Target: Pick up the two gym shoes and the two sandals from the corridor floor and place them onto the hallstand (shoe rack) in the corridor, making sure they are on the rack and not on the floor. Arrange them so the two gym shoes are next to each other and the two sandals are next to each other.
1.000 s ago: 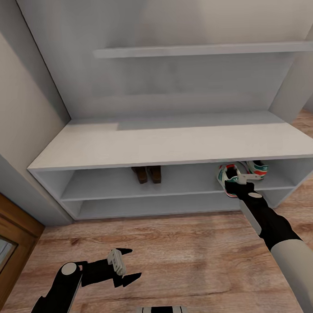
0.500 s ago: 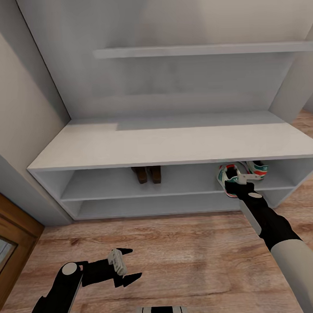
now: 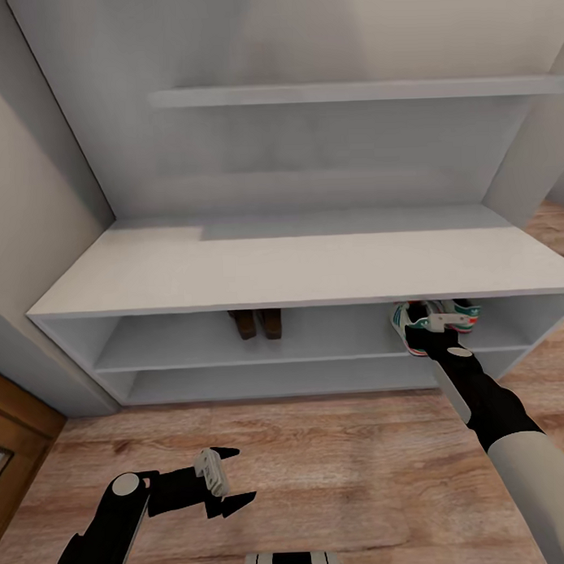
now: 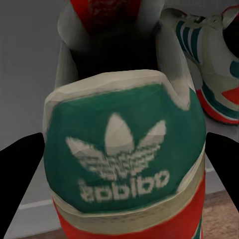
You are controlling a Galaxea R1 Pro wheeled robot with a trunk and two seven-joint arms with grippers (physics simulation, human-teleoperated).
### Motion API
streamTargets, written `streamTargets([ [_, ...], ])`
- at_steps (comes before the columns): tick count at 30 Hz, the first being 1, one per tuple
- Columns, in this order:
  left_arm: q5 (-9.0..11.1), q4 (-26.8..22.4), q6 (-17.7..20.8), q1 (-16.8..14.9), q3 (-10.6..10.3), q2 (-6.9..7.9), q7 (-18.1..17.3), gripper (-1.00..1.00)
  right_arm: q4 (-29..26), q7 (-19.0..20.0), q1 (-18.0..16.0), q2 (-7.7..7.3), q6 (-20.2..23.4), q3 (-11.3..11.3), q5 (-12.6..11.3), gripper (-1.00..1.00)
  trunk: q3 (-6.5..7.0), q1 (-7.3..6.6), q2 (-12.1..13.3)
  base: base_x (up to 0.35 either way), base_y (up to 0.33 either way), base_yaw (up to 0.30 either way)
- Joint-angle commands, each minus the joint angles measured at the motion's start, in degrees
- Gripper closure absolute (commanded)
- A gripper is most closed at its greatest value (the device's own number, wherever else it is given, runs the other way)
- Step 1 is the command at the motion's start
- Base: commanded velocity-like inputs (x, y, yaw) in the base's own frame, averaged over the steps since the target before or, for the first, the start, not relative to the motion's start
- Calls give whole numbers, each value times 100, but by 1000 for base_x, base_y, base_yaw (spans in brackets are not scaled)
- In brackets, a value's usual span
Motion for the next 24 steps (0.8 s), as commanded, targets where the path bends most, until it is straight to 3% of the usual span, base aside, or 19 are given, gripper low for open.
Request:
streamTargets([
  [1,0,0,0,0,0,0,0,-100,0,1,0,0,0,0,0,100,0,0,0,42,-40,0],
  [24,4,0,-2,5,0,-1,-1,-100,0,1,0,8,-3,0,-1,100,0,0,0,10,-9,0],
])
